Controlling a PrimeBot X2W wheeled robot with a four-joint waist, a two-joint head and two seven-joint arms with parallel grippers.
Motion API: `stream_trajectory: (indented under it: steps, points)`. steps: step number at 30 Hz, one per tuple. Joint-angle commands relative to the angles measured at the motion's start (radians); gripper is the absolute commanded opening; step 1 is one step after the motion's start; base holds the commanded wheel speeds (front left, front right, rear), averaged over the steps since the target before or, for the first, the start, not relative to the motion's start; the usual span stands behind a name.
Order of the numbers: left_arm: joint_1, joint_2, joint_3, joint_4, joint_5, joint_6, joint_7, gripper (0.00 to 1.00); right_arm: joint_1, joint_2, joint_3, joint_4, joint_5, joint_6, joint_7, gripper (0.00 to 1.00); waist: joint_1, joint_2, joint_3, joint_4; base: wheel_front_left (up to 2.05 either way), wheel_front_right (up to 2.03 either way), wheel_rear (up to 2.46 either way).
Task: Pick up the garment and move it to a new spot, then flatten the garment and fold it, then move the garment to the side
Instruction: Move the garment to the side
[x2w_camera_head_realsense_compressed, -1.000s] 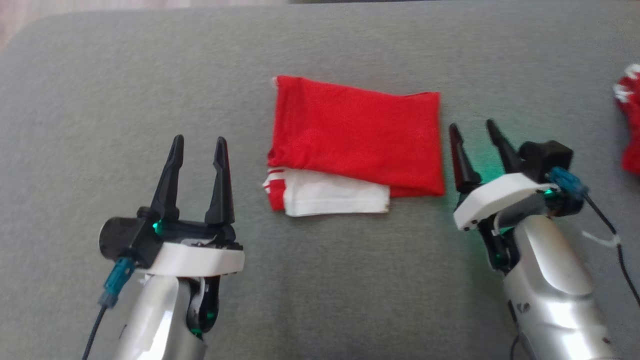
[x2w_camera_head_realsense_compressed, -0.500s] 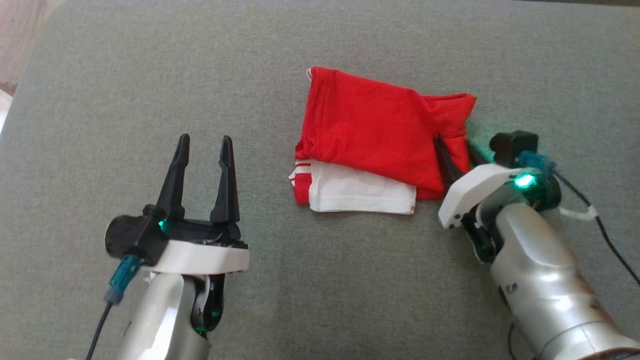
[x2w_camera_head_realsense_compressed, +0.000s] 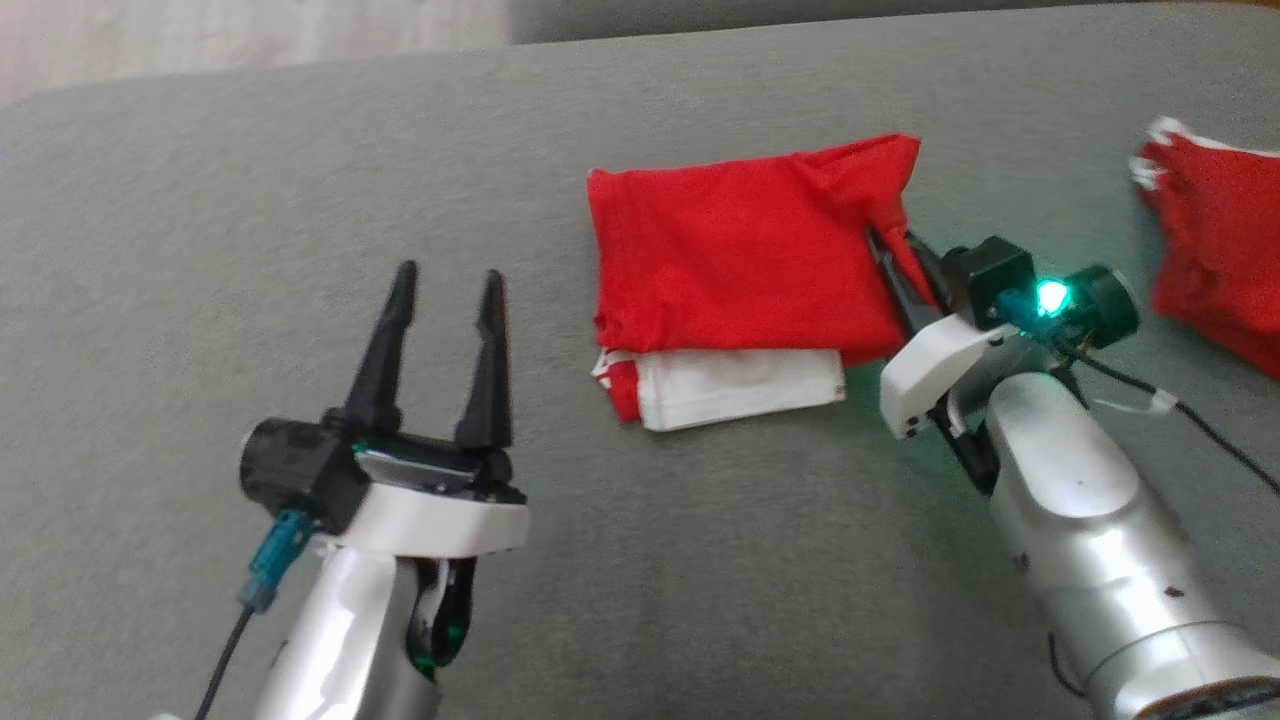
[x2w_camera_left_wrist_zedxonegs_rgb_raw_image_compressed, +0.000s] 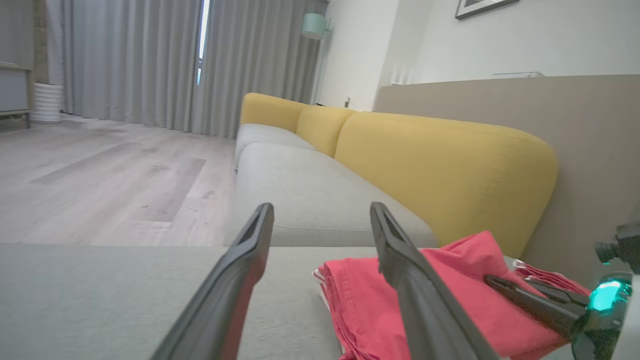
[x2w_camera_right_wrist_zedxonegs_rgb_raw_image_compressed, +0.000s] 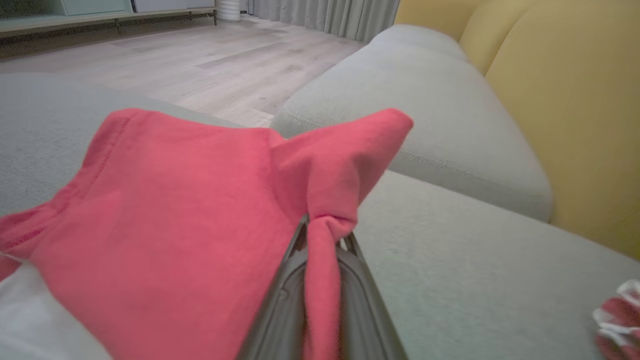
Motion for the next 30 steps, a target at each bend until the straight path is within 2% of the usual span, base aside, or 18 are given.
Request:
stream_trajectory:
  steps: [1,5,9,17,18,23,30]
  points:
    - [-0.048,0.007,0.007,-0.039,-0.001,0.005,-0.005,1.0,-0.035,-0.01,0.01,-0.054,-0.026,0.007,-0.017,0.0,0.0001,0.0,-0.02,-0.078,0.0,0.0,0.0]
    - [-0.072,0.007,-0.028,-0.047,-0.007,0.013,-0.005,1.0,-0.065,-0.077,0.014,-0.094,-0.04,0.007,0.0,0.0,0.0001,0.0,-0.007,-0.147,0.0,0.0,0.0]
    - [-0.1,0.007,-0.05,-0.052,-0.004,0.017,-0.005,1.0,-0.11,-0.172,0.03,-0.118,-0.024,0.007,0.039,0.0,0.0001,0.0,0.026,-0.193,0.0,0.0,0.0]
    - [-0.128,0.007,-0.061,-0.055,0.009,0.006,-0.005,1.0,-0.148,-0.393,0.01,-0.124,0.044,0.007,0.107,0.0,0.0001,0.0,0.089,-0.207,0.0,0.0,0.0]
    - [-0.128,0.007,-0.061,-0.055,0.009,0.006,-0.005,1.0,-0.148,-0.393,0.01,-0.124,0.044,0.007,0.107,0.0,0.0001,0.0,0.089,-0.207,0.0,0.0,0.0]
    - [-0.136,0.007,-0.053,-0.052,0.014,-0.003,-0.005,1.0,-0.142,-0.487,-0.038,-0.08,0.075,0.007,0.13,0.0,0.0001,0.0,0.12,-0.193,0.0,0.0,0.0]
    - [-0.153,0.007,-0.046,-0.048,0.021,-0.017,-0.005,1.0,-0.141,-0.518,-0.139,-0.035,0.064,0.007,0.123,0.0,0.0001,0.0,0.173,-0.17,0.0,0.0,0.0]
